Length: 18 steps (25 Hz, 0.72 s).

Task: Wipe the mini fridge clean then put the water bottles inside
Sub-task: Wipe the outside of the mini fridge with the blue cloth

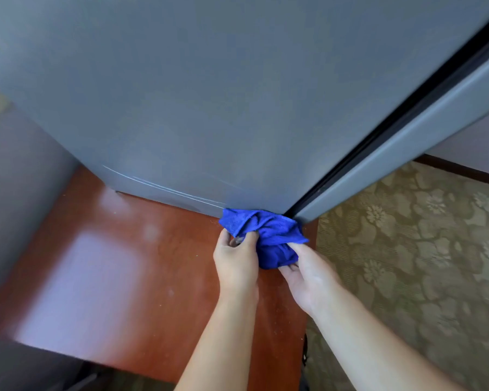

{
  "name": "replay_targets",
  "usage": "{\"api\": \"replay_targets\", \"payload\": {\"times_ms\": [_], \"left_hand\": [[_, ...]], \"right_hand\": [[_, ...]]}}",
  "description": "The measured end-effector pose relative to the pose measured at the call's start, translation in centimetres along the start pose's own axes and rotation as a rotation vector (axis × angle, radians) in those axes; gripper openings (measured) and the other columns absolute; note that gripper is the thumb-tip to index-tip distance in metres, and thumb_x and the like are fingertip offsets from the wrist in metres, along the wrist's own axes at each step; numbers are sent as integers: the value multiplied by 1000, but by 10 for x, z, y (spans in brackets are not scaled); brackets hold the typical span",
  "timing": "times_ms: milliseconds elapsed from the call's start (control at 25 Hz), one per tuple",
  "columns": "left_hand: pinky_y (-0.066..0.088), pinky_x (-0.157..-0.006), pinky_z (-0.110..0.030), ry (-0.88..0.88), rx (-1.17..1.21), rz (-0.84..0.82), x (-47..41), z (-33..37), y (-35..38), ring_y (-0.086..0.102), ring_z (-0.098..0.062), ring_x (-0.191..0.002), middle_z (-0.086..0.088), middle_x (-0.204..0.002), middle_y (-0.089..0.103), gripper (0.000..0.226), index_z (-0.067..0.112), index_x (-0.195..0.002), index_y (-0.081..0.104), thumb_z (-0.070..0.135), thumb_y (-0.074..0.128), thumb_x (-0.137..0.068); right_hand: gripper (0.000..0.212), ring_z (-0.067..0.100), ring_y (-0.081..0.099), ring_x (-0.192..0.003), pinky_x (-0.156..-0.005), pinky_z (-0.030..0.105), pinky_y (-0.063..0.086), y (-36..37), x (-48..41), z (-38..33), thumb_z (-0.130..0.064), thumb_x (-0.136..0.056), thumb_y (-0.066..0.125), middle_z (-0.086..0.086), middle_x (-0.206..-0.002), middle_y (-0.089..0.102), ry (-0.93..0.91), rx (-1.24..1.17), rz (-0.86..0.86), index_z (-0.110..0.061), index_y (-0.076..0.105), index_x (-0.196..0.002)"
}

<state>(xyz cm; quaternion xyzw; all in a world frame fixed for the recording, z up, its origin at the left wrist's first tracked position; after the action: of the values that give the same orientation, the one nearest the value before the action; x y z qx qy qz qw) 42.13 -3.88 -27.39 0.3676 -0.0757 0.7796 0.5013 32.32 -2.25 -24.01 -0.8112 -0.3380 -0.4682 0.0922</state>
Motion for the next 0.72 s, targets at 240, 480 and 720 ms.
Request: {"api": "replay_targets", "payload": {"times_ms": [240,480,720], "left_hand": [[50,-82,-42,372,129,98,3,154,-47,61,-24,-85,-8,-90,70,13,21,-93,76,17,71,-82],[60,-80,-35,698,34,156,10,282,-102,71,-19,-84,-6,-89,77,16,12,-107,73,14,69,-92],[45,-62,-19,738,-10,196,-1,252,-91,50,0,-61,12,-65,59,7,12,-94,66,9,61,-97]], "right_hand": [[26,21,77,-92,-74,30,65,126,103,0,3,-85,72,15,-108,79,33,-166,-394,0,75,-111],[12,20,75,-95,-73,27,64,232,165,29,-4,-86,77,8,-99,80,119,-148,-493,-7,77,-98],[24,20,75,-100,-75,28,64,213,139,29,-5,-86,77,12,-108,79,16,-103,-426,-4,76,-110]]}}
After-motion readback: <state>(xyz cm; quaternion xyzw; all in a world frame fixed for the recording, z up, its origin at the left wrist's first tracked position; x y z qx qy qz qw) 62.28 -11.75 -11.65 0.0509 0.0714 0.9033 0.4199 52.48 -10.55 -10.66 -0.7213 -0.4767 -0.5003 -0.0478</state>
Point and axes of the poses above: each hand's wrist, its own x-axis away from the middle knuckle, its own y-axis out of the palm, z = x × y, the point moved 1 cm from there along -x, towards the middle knuckle
